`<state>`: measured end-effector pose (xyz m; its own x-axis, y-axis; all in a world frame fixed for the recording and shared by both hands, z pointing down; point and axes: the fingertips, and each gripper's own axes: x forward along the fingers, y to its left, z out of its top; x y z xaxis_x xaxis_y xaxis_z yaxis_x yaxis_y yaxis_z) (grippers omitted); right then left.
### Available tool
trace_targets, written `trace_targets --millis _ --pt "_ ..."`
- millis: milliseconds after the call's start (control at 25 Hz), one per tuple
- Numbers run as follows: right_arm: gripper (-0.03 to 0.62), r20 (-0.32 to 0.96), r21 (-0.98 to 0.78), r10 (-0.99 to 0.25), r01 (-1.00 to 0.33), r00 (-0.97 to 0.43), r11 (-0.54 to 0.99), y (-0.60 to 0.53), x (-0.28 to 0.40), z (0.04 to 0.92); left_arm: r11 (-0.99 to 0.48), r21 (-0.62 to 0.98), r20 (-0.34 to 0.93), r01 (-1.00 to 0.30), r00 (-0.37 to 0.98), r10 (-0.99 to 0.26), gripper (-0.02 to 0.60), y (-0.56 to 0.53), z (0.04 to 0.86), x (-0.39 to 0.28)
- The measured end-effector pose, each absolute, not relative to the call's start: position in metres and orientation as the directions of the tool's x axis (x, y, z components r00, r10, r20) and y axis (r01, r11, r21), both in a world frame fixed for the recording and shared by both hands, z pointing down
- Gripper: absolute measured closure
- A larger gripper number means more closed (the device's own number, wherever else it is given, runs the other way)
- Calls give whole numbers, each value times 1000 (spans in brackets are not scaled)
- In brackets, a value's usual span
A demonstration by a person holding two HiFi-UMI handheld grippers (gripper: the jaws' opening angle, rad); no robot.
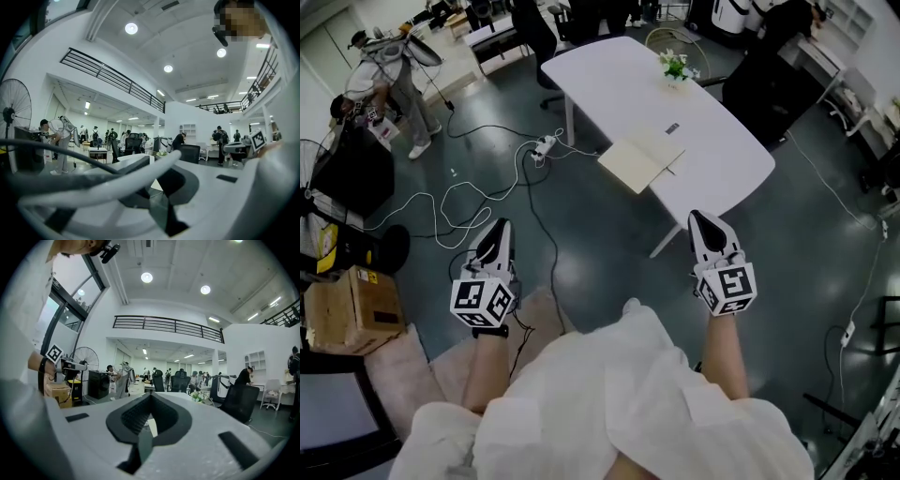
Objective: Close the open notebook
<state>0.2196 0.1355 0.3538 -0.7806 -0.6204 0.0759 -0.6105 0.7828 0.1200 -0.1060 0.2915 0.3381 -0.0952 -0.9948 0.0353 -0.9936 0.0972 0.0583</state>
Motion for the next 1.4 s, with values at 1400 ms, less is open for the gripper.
trace_targets --millis 1400 --pt "589 181 154 -570 -549 -802 822 -95 116 404 -1 47 75 -999 5 -997 551 22 358 -171"
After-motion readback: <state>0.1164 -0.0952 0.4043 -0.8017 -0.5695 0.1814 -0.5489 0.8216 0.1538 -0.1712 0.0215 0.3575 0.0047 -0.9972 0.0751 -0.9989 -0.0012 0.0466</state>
